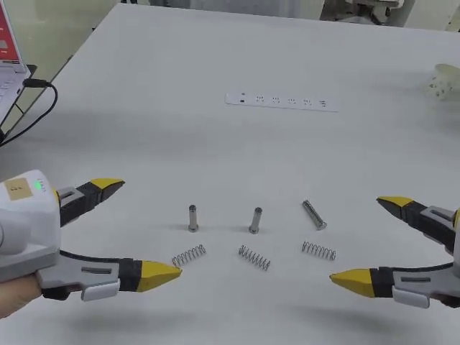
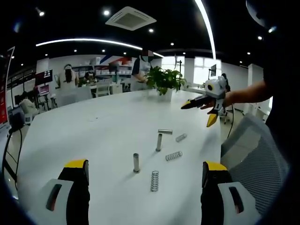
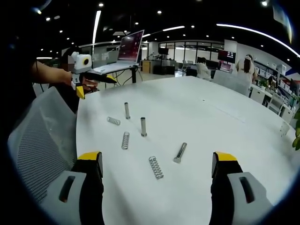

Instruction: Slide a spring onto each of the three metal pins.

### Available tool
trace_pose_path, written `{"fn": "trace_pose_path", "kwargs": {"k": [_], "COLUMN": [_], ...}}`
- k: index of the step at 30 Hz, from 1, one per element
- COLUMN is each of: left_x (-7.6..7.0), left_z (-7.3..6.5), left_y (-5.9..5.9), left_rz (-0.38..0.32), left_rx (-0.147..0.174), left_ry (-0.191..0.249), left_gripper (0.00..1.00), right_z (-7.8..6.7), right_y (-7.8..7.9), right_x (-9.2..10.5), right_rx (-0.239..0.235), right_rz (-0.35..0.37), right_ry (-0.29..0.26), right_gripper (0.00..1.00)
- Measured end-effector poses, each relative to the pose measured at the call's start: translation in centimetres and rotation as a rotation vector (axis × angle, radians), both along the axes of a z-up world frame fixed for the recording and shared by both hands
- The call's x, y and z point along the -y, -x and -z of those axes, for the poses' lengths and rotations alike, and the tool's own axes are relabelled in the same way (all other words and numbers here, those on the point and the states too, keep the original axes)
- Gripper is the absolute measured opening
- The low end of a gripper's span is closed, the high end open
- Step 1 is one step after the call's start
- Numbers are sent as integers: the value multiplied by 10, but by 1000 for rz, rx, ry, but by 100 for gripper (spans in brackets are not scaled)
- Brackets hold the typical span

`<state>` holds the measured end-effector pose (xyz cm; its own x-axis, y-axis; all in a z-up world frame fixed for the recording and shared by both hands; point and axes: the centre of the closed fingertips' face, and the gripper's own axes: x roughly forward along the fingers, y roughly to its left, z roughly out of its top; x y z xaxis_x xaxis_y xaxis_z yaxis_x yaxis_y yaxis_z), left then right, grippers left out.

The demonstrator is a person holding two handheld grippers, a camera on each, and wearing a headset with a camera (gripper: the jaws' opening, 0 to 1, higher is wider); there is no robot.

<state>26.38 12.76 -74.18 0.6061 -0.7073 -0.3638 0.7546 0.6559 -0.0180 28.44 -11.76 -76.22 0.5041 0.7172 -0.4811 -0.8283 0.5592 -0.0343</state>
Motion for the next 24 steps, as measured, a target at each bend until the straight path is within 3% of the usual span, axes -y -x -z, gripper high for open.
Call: {"fn": "trace_pose_path", "kwargs": {"k": [24], "left_x": [-3], "left_z": [0], "left_y": [1], "left_rz": [-12], "left_rx": [-1], "left_ry": [6], "left_gripper": [98], "right_z": [5], "right_y": [3], "right_x": [-2], "right_rx": [-8], "right_rz": [2], "right_ry": [0], "right_gripper": [97]}}
